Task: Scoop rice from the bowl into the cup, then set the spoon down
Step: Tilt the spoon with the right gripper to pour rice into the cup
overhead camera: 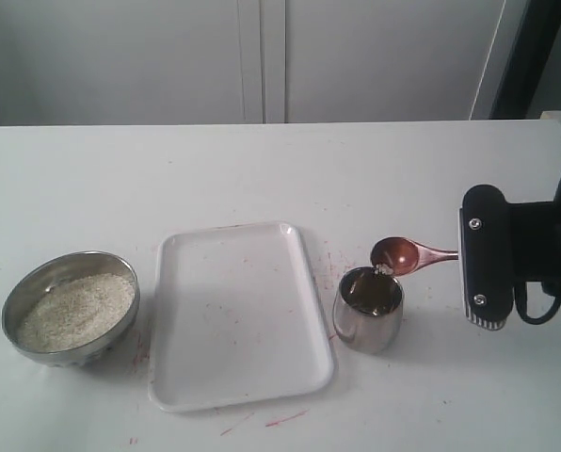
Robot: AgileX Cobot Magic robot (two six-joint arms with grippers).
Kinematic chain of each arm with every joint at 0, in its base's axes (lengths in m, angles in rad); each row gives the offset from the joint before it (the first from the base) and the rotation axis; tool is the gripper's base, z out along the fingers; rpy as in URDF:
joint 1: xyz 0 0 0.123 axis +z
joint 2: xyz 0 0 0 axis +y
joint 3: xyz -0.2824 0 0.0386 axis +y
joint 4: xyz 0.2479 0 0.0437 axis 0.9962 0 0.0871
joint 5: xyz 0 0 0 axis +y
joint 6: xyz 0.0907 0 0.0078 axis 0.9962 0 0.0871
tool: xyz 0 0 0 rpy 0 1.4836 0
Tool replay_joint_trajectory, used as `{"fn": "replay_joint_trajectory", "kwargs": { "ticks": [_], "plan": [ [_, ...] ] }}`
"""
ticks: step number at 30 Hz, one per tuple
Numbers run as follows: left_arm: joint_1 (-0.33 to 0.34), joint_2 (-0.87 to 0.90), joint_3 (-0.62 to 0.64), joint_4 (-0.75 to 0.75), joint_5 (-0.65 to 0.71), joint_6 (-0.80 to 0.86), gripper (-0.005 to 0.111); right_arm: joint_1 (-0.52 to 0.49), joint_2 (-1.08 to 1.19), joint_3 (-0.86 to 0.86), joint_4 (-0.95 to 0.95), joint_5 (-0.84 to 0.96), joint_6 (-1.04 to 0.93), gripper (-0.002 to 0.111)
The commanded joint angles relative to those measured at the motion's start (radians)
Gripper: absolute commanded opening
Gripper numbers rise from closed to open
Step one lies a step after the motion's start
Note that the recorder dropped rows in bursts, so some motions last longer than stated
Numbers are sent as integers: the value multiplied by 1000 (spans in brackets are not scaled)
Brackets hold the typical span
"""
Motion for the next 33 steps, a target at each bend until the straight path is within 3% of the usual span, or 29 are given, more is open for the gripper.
{"fn": "replay_joint_trajectory", "kwargs": {
  "ticks": [1,33],
  "plan": [
    [-2,-4,-3,-9,-4,-2,14,1,2,5,-29,-6,-22,0],
    [-2,-4,-3,-9,-4,-2,14,1,2,5,-82,-64,-87,0]
  ]
}}
